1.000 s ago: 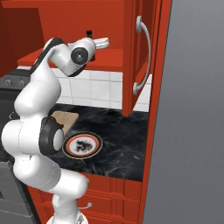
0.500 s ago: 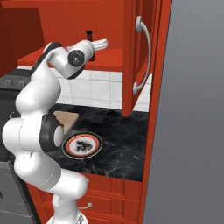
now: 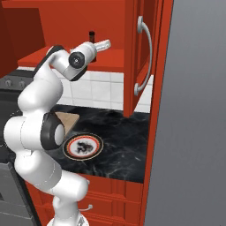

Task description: Pick the chicken drumstick from the plate and place it on the cutting board. Then pick the condiment bottle from the cabinet and place it next to the cutting board.

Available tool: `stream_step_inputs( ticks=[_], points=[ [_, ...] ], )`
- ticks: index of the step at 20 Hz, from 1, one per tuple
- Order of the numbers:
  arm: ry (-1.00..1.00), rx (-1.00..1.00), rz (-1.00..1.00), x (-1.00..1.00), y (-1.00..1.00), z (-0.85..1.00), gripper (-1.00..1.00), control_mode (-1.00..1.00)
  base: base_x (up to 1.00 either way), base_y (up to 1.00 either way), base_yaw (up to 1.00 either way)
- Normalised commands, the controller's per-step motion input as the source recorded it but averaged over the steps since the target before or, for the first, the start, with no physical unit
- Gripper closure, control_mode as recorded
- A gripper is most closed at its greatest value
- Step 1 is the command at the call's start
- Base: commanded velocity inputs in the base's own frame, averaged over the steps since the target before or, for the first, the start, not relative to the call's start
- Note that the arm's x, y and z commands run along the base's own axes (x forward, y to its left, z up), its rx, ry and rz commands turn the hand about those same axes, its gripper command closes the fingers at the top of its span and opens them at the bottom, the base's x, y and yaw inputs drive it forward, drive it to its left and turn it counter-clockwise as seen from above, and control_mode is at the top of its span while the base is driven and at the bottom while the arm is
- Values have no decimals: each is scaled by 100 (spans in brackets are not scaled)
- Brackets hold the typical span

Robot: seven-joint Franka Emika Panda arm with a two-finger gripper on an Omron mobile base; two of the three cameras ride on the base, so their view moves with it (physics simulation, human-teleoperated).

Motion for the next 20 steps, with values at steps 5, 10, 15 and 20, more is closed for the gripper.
stream_step_inputs(
  ticks=[5, 10, 15, 20],
  points=[
    [9, 0, -8, 1, 20, 22, -100, -100, 0, 0, 0],
    [11, -2, -4, 0, 43, 12, 100, -100, 0, 0, 0],
    [5, -2, -1, 0, 31, 1, 100, -100, 0, 0, 0],
    [0, 0, 0, 0, 1, 0, 100, -100, 0, 0, 0]
  ],
)
